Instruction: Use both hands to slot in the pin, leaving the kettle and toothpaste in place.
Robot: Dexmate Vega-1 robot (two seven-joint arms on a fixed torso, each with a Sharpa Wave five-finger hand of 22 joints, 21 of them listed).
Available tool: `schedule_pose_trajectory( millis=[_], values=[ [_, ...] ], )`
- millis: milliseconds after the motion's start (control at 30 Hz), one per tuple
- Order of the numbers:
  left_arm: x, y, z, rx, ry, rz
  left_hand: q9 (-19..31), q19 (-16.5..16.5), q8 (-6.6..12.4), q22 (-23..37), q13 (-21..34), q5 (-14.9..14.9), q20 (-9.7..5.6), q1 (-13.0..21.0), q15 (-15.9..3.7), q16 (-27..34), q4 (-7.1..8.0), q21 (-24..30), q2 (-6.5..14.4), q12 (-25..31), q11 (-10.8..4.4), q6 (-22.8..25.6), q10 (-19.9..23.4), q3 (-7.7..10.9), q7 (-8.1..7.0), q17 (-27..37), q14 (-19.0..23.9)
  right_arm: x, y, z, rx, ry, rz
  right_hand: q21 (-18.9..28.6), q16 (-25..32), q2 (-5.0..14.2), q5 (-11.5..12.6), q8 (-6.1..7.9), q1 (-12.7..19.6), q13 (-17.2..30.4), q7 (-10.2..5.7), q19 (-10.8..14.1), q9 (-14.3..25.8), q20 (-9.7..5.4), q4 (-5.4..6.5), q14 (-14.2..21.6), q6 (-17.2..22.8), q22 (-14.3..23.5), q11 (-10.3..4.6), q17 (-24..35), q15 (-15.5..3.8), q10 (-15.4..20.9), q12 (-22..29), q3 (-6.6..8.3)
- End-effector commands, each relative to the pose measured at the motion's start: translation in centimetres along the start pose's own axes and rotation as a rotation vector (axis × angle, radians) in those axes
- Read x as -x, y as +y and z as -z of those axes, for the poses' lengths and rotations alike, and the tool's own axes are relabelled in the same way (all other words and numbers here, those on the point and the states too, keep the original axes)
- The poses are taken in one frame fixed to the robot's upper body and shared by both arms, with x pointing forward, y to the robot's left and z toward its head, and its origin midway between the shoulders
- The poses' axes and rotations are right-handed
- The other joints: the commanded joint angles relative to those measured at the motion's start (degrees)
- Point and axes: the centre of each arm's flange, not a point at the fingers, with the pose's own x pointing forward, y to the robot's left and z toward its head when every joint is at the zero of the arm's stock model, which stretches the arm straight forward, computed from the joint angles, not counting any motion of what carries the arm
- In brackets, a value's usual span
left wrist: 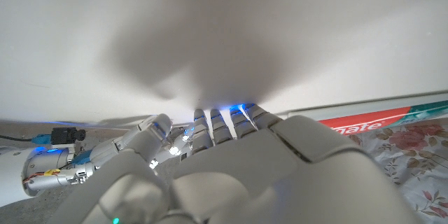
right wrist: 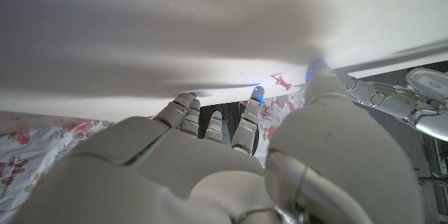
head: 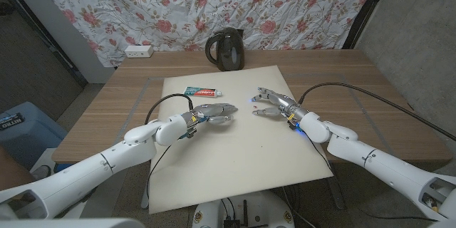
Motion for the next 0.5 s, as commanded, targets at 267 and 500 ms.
schedule_pose_trajectory(
  millis=[267, 500],
  values=[
    [1.0, 0.8, 0.8, 0.013, -0.007, -0.120, 0.1, 0.3, 0.08, 0.3, 0.1, -0.1, -6.07, 0.9, -4.32, 0.3, -0.21, 0.3, 5.6, -0.2, -0.10, -0.7, -1.1, -0.33, -0.11, 0.2, -0.7, -0.2, 0.2, -1.2, 0.013, 0.013, 0.013, 0.3, 0.0, 0.18, 0.4, -0.55, -1.1, 0.3, -0.20, -0.1, 0.1, 0.19, 0.33, -0.3, -0.8, 0.2, 0.19, 0.2, 0.17, -0.6, 0.3, -0.06],
    [1.2, 1.1, 1.0, 0.023, -0.019, -0.148, 0.1, 0.4, 0.17, 0.2, 0.1, -0.1, -6.09, 0.9, -4.30, 0.3, -0.27, 0.3, 5.6, 0.0, -0.21, -0.7, -1.0, -0.41, -0.14, 0.2, -0.7, 0.0, 0.1, -1.8, 0.018, 0.012, 0.017, 0.3, 0.0, 0.17, 0.4, -0.89, -1.4, 0.3, -0.15, -0.2, 0.1, 0.23, 0.40, -0.4, -1.4, 0.2, 0.29, 0.2, 0.15, -0.6, 0.4, -0.14]
  ],
)
